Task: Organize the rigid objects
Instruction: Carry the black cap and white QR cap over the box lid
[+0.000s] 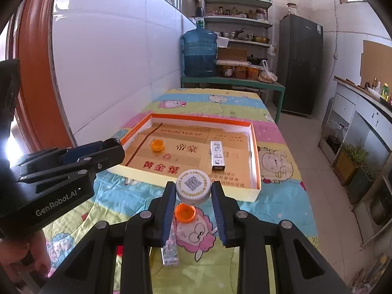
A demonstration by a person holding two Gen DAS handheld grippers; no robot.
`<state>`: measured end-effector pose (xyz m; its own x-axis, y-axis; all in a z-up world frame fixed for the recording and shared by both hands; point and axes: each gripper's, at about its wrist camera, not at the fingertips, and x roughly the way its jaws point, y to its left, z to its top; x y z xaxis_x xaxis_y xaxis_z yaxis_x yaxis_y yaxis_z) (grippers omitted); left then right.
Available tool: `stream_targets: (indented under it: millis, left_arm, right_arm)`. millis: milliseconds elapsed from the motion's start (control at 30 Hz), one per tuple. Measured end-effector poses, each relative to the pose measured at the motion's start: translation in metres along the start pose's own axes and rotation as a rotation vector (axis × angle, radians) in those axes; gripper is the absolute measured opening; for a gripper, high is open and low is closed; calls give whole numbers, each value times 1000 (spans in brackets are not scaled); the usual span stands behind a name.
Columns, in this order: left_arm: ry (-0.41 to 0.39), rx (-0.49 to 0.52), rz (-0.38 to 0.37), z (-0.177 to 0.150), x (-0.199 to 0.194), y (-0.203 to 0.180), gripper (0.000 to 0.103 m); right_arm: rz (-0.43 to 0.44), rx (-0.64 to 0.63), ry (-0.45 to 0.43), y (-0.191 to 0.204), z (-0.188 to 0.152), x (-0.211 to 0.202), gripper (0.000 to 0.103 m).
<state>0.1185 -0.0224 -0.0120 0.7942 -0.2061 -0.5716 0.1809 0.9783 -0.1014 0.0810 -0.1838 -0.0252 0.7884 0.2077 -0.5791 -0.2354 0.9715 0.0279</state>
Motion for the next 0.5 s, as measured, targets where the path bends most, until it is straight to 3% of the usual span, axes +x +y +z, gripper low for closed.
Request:
stream_targets:
  millis: [500]
  left_arm:
    - [-21, 13, 50, 28, 19, 9, 31]
  right_arm:
    - [-2, -16, -33, -4, 27, 12, 30]
